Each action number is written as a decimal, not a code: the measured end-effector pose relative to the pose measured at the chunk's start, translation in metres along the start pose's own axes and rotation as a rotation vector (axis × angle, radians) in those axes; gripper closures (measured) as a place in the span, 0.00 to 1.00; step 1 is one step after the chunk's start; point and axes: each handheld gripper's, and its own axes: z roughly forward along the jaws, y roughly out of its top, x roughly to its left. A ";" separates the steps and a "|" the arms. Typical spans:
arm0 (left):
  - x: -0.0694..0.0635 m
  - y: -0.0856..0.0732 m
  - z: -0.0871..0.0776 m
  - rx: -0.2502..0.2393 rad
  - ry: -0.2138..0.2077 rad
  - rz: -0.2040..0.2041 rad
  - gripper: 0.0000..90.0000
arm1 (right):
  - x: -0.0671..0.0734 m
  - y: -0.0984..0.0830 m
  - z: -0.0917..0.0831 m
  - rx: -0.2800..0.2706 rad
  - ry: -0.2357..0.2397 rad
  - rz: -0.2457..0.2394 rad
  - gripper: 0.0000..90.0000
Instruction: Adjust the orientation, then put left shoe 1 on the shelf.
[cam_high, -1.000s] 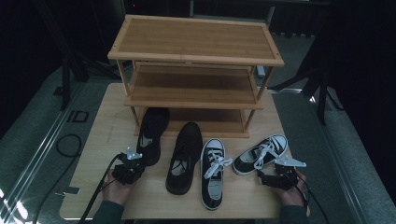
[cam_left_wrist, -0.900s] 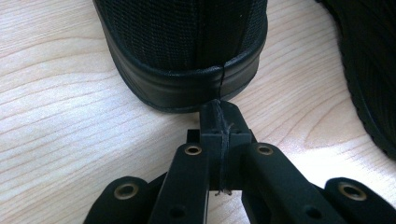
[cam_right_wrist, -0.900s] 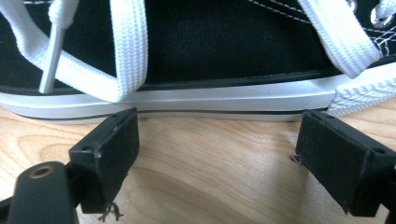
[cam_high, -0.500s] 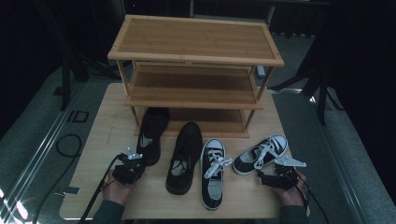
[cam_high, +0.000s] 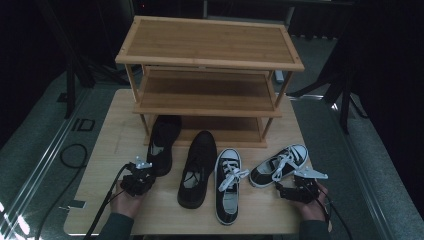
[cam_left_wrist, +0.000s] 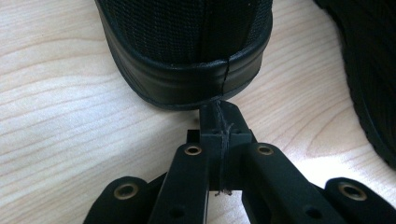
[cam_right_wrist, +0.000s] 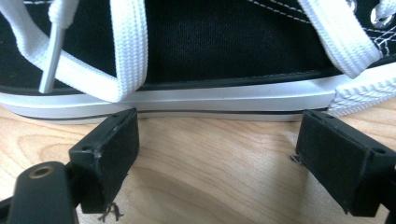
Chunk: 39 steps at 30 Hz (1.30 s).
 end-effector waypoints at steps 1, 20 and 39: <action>0.000 0.001 0.000 -0.001 0.001 0.000 0.99 | 0.000 0.000 0.000 0.000 0.000 0.000 0.15; 0.003 0.013 0.003 -0.028 0.008 -0.007 0.99 | 0.000 0.000 0.000 0.000 0.002 -0.001 0.15; 0.004 0.027 0.006 -0.051 0.010 -0.016 0.99 | 0.000 0.000 0.000 0.000 0.002 -0.001 0.15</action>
